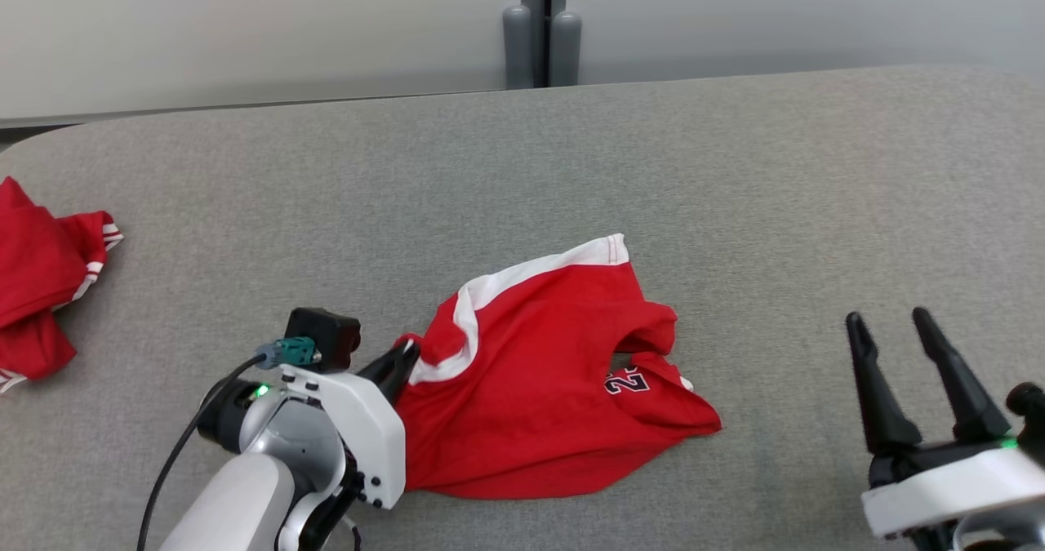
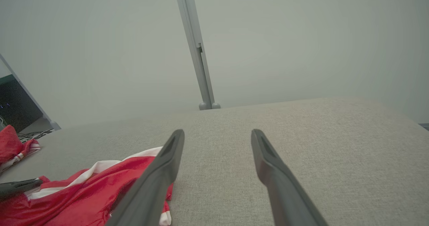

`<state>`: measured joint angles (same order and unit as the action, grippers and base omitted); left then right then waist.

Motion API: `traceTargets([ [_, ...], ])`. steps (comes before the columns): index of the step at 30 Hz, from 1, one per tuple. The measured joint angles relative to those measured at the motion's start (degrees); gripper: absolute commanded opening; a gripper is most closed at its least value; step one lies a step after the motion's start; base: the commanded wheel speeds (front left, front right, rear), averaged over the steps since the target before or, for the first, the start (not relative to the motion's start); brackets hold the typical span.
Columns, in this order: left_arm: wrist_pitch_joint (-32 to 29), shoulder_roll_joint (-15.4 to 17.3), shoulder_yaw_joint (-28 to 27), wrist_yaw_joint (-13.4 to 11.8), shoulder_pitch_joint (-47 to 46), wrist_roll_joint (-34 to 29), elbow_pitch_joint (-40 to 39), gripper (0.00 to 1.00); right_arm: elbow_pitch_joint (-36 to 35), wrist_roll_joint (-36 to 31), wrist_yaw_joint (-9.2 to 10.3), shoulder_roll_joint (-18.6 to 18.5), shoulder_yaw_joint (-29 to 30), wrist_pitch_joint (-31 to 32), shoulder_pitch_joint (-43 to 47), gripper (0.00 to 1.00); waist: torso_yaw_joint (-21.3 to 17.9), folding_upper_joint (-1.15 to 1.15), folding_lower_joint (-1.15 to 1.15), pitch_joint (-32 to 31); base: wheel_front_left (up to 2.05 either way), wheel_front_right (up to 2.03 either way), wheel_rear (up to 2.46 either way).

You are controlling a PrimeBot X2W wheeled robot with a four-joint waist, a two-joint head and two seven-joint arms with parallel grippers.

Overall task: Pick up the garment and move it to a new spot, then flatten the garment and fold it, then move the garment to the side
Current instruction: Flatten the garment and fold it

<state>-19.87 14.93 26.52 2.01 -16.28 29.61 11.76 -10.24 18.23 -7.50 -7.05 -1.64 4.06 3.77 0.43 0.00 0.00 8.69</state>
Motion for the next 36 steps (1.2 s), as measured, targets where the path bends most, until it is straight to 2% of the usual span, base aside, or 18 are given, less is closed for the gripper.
traceTargets([
  [7,3.8,-1.7,-1.1,-1.1,-1.9,-0.2,-4.1,0.00,7.3,4.2,0.01,-6.8,-0.9,0.6,-8.8,1.00,3.2,0.00,0.00,2.5,0.00,0.00,0.00],
  [13,5.9,-3.5,-0.2,-0.8,-5.0,-0.8,-5.2,0.00,17.4,8.9,0.00,-12.5,-9.3,2.1,-20.0,1.00,7.2,0.00,0.00,6.2,0.00,0.00,0.00],
  [18,7.2,-5.2,1.0,0.1,-7.2,-1.2,-4.6,0.00,26.7,12.6,0.00,-14.8,-17.7,3.1,-28.4,1.00,10.9,0.00,0.00,9.0,0.00,0.00,0.00],
  [25,9.1,-6.8,2.1,0.9,-9.2,-1.3,-3.1,0.00,39.1,15.8,0.01,-16.1,-25.8,6.5,-37.0,0.99,14.9,0.00,0.00,11.7,0.00,0.00,0.00],
  [26,9.4,-6.9,2.1,0.9,-9.3,-1.3,-2.9,0.00,39.9,16.0,0.01,-16.3,-26.8,6.6,-37.9,0.44,15.2,0.00,0.00,11.9,0.00,0.00,0.00],
  [27,9.7,-7.0,2.1,1.0,-9.5,-1.3,-2.6,0.00,40.7,16.4,0.01,-16.6,-27.9,6.7,-38.7,0.44,15.5,0.00,0.00,12.0,0.00,0.00,0.00],
  [28,10.0,-7.1,2.1,1.0,-9.7,-1.3,-2.5,0.00,41.2,17.4,0.01,-16.8,-28.7,7.1,-39.3,0.00,15.7,0.00,0.00,12.1,0.00,0.00,0.00],
  [31,11.4,-7.2,1.9,0.9,-9.9,-1.3,-2.3,0.00,41.8,19.1,-0.01,-17.5,-30.9,6.4,-40.2,0.00,15.8,0.00,0.00,12.0,0.00,0.00,0.00],
  [36,13.5,-6.8,1.0,0.6,-9.9,-1.4,-2.5,0.00,40.9,19.6,-0.01,-18.8,-31.2,0.2,-40.2,0.00,15.1,0.00,0.00,11.5,0.00,0.00,0.00],
])
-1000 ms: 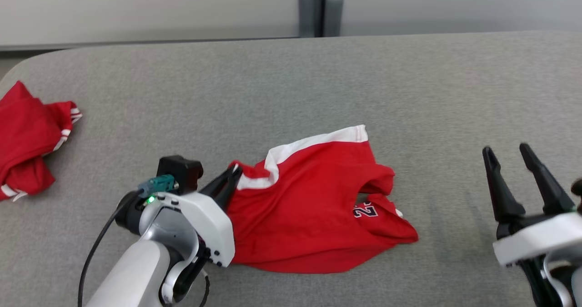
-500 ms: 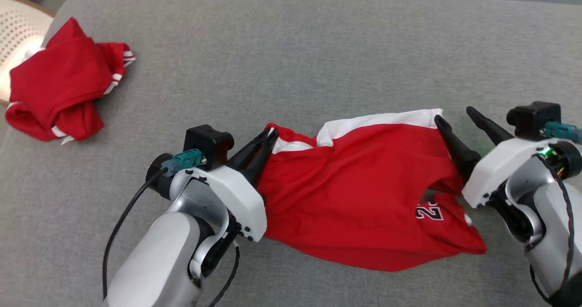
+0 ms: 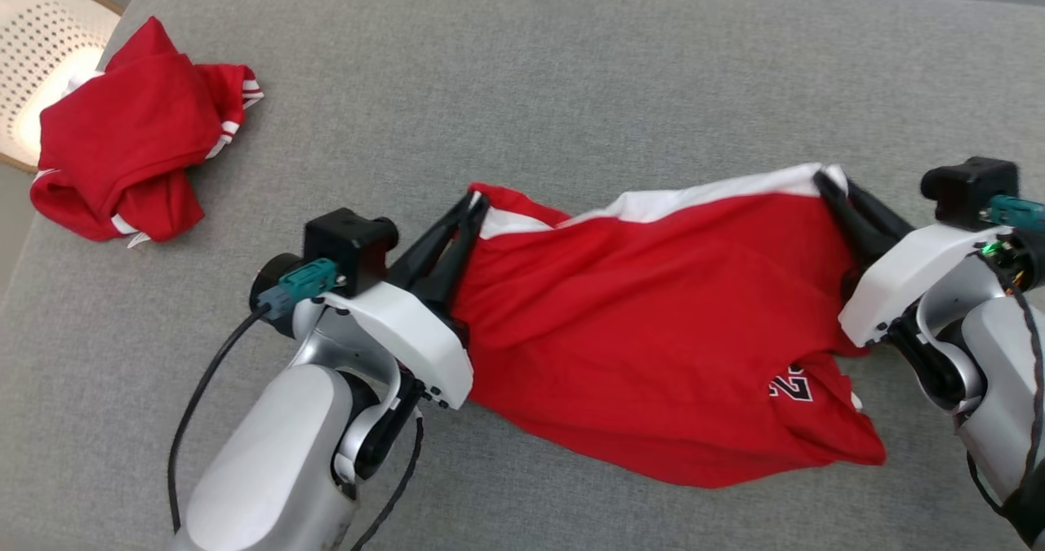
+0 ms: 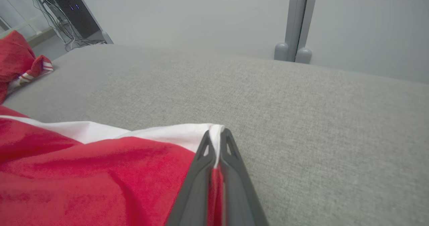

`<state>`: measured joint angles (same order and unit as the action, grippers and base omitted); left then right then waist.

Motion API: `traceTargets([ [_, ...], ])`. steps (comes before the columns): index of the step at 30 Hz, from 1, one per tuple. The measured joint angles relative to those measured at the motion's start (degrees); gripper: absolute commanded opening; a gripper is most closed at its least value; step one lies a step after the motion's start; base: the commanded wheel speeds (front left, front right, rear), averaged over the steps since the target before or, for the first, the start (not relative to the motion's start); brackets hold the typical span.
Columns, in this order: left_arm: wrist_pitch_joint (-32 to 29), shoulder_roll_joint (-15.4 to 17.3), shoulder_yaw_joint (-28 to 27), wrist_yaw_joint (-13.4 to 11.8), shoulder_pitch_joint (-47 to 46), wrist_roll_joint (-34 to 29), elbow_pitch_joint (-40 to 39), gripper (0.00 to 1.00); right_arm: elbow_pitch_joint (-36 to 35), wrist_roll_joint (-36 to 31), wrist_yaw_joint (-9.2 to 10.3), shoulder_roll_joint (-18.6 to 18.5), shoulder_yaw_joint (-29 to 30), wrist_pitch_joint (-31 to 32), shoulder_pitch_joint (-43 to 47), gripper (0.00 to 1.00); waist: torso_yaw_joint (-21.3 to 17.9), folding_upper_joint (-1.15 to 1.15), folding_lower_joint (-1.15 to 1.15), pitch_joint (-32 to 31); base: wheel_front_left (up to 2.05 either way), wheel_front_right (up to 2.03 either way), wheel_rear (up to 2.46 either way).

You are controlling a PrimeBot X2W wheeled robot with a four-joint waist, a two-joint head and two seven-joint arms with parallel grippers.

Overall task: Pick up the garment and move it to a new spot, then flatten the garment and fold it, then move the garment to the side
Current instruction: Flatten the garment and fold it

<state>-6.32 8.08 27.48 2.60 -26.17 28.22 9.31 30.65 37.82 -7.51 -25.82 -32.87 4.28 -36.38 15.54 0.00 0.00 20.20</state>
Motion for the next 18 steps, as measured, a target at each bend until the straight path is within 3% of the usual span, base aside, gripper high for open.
traceTargets([
  [9,4.7,1.7,-3.9,-2.4,-0.5,-0.6,-3.7,0.00,-9.4,-3.8,0.01,-1.0,5.8,-14.9,3.0,0.00,-3.8,0.00,0.00,-3.5,0.00,0.00,0.00],
  [14,6.1,3.4,-5.6,-3.5,-0.5,-1.0,-8.0,0.00,-20.3,-8.9,0.01,-0.3,13.8,-16.9,8.1,0.00,-6.6,0.00,0.00,-6.8,0.00,0.00,0.00],
  [18,6.4,3.9,-6.7,-4.2,-0.2,-0.6,-12.0,0.00,-30.8,-13.1,0.01,0.8,20.5,-14.7,13.2,0.00,-8.7,0.00,0.00,-9.6,0.00,0.00,0.00],
])
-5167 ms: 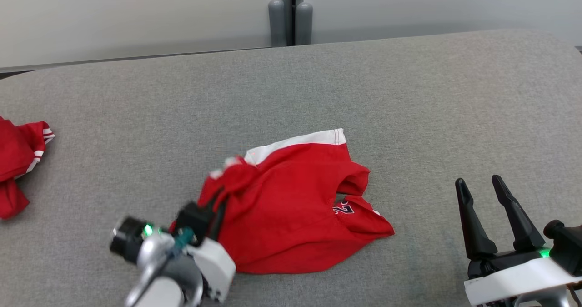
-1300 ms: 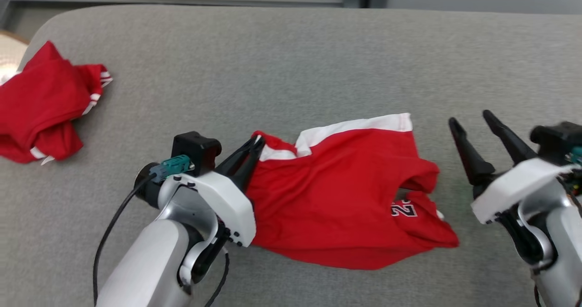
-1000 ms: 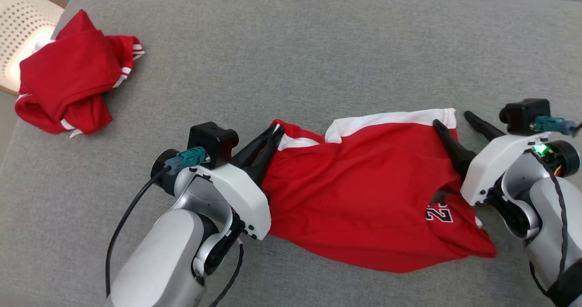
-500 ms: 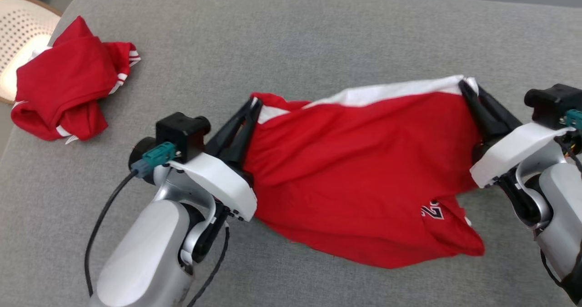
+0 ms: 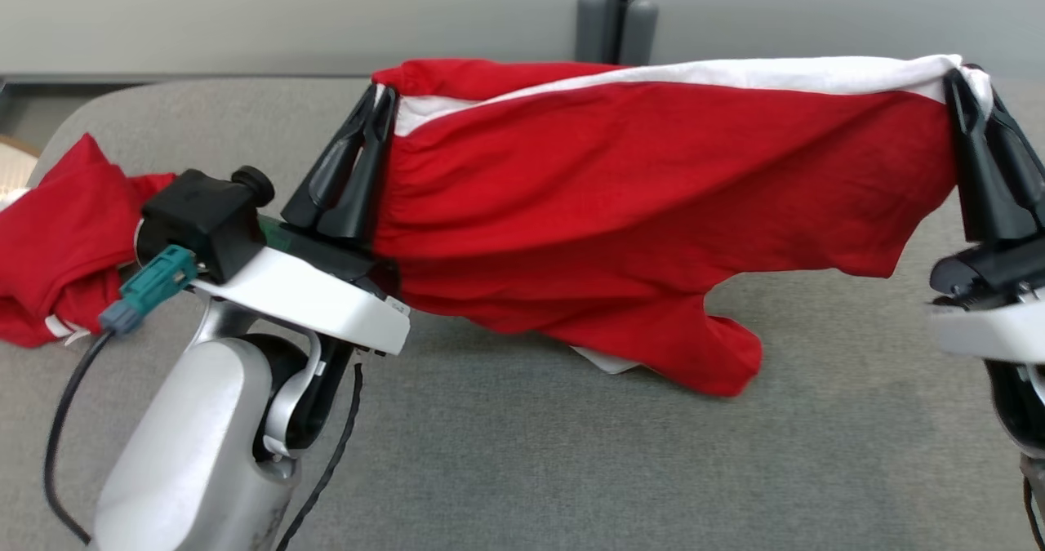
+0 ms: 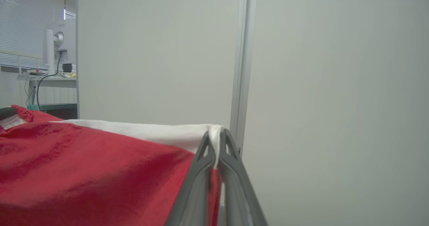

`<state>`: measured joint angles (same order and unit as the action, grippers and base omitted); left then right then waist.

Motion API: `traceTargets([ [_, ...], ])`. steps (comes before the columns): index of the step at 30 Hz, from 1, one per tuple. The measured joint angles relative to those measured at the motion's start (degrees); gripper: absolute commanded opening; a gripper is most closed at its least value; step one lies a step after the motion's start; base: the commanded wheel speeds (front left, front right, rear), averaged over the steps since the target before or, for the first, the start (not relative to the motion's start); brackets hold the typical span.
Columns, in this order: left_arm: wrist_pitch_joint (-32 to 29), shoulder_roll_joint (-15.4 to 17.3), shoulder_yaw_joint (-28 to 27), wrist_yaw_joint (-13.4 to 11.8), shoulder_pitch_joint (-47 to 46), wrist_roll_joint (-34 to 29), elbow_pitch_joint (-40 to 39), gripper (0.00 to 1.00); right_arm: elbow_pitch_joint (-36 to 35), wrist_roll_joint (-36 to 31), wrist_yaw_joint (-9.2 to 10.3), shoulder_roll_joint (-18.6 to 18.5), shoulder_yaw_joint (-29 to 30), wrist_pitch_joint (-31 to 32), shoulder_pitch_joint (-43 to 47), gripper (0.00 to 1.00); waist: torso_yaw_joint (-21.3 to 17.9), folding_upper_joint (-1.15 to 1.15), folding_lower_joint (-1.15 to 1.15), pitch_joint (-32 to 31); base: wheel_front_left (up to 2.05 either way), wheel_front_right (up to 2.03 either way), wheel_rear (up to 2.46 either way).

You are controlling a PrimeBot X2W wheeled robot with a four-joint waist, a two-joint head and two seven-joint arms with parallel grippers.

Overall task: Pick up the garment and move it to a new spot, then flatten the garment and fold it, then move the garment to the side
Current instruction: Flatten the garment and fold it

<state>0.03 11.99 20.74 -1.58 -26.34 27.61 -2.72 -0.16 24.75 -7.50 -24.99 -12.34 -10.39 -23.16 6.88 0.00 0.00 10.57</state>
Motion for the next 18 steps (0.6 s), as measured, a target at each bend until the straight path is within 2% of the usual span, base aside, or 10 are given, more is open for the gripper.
traceTargets([
  [4,-0.2,0.5,-1.3,-0.6,0.2,0.8,-3.9,0.00,-9.2,-3.1,-0.01,2.1,5.0,4.4,4.5,0.00,-1.9,0.00,0.00,-2.5,0.00,0.00,0.00],
  [8,-1.3,1.2,-1.7,-1.3,0.3,1.2,-6.4,0.00,-14.7,-4.1,-0.01,4.6,7.8,9.2,7.0,0.00,-3.9,0.00,0.00,-4.2,0.00,0.00,0.00],
  [13,-1.1,0.8,-1.9,-0.8,-2.2,1.5,-5.5,0.00,-15.7,-4.1,0.00,5.8,8.0,11.5,5.3,0.00,-4.8,0.00,0.00,-3.3,0.00,0.00,0.00],
  [18,0.1,-0.8,-2.0,1.6,-11.2,2.5,0.6,0.00,-12.4,-3.3,0.00,5.1,7.1,12.0,-3.3,0.00,-5.0,0.00,0.00,-0.4,0.00,0.00,0.00],
])
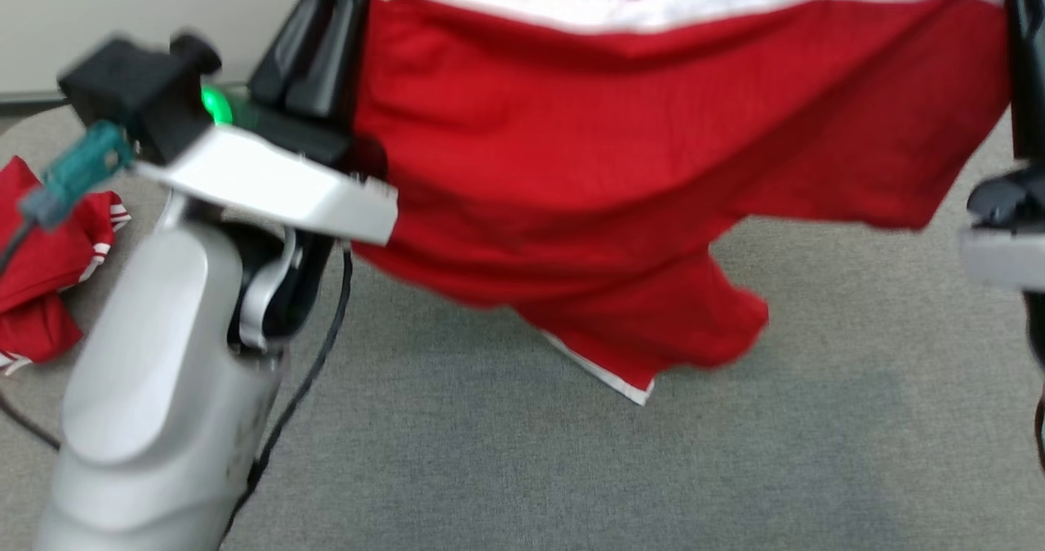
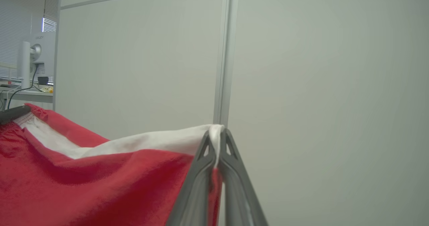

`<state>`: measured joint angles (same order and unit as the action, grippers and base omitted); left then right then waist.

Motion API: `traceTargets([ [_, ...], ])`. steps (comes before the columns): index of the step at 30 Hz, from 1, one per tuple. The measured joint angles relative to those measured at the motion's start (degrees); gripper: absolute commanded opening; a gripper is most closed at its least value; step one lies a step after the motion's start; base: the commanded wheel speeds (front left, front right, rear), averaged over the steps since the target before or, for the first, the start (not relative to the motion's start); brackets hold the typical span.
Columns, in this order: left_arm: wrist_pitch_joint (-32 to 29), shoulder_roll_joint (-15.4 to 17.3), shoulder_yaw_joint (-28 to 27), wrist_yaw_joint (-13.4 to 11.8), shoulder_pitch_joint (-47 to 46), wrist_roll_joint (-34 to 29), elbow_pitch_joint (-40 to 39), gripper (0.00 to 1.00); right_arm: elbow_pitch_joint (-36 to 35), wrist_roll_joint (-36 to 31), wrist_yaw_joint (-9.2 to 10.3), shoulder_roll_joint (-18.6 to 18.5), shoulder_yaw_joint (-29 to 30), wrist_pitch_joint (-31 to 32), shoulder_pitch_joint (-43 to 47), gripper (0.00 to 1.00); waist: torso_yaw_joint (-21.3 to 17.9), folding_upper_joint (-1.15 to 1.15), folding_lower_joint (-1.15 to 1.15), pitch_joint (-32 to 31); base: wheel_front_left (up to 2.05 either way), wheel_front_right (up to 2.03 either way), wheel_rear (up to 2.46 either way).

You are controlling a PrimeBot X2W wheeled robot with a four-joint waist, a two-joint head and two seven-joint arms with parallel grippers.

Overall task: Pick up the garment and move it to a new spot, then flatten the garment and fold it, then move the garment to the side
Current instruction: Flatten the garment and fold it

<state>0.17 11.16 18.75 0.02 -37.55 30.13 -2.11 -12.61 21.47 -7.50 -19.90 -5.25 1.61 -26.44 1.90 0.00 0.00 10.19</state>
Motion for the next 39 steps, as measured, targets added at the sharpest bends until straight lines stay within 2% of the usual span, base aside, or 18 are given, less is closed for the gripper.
traceTargets([
  [6,5.0,-3.9,-1.0,3.1,-16.2,0.6,13.8,0.00,11.6,1.7,0.00,-3.2,-3.2,-2.0,-17.3,0.00,0.2,0.00,0.00,4.2,0.00,0.00,0.00],
  [10,10.2,-6.1,-1.6,4.3,-25.5,1.7,25.4,0.00,21.8,2.6,0.00,-3.1,-7.4,-5.2,-28.9,0.00,0.7,0.00,0.00,6.1,0.00,0.00,0.00],
  [16,14.3,-7.4,-1.5,6.3,-32.3,3.2,43.3,0.00,38.8,4.3,0.00,1.7,-15.9,-8.8,-38.6,0.00,0.0,0.00,0.00,6.9,0.00,0.00,0.00],
  [20,14.7,-8.1,-0.3,7.0,-31.8,4.6,52.7,0.00,49.2,6.9,0.00,5.9,-21.4,-10.5,-39.1,0.00,-0.8,0.00,0.00,7.9,0.00,0.00,0.00],
  [23,14.8,-8.2,0.5,7.3,-28.7,5.2,56.7,0.00,55.5,9.4,0.00,8.2,-25.3,-11.8,-37.0,0.00,-1.2,0.00,0.00,8.9,0.00,0.00,0.00],
  [28,14.8,-8.3,2.6,7.3,-20.6,8.4,58.9,0.00,61.8,14.4,0.00,10.9,-30.5,-14.3,-30.6,0.00,-1.7,0.00,0.00,10.1,0.00,0.00,0.00],
  [32,14.8,-8.4,2.5,7.4,-15.7,8.5,57.2,0.00,62.2,18.1,0.00,10.4,-32.3,-15.9,-25.7,0.00,-1.8,0.00,0.00,10.4,0.00,0.00,0.00],
  [35,14.8,-8.3,0.6,7.4,-10.8,5.7,53.8,0.00,59.3,19.5,0.00,9.4,-32.2,-16.4,-21.0,0.00,-1.8,0.00,0.00,9.8,0.00,0.00,0.00],
  [39,14.8,-8.3,-2.6,7.4,-1.8,-0.2,43.7,0.00,49.8,17.8,0.00,6.6,-28.2,-16.5,-12.3,0.00,-1.7,0.00,0.00,8.2,0.00,0.00,0.00],
])
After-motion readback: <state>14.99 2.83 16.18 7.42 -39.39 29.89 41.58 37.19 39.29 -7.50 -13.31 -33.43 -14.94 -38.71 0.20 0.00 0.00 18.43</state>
